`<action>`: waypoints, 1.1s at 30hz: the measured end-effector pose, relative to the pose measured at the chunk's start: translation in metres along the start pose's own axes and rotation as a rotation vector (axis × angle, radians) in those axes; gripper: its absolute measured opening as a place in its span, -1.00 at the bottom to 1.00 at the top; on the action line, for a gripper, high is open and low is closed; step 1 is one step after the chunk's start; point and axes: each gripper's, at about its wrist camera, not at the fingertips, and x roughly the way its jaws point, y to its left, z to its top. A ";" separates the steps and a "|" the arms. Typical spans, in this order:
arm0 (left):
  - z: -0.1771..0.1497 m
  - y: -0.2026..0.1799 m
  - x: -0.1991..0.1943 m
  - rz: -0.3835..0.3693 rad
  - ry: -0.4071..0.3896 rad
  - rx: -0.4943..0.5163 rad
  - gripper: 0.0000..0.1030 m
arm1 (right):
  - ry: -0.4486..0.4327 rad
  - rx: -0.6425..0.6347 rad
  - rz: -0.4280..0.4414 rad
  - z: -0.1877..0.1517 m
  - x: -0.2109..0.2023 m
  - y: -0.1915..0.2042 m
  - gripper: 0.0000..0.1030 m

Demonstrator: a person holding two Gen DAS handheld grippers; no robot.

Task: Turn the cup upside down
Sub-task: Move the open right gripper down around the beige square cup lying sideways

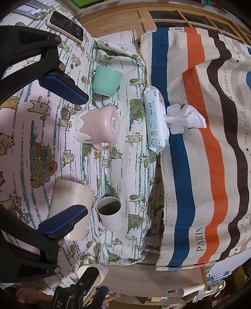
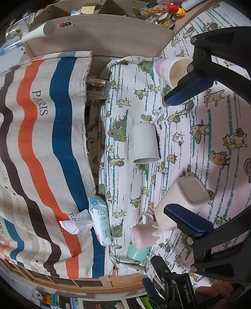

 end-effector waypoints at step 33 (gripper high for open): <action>-0.001 0.015 -0.002 0.031 -0.007 -0.064 0.99 | 0.176 0.000 0.313 0.008 0.031 -0.014 0.99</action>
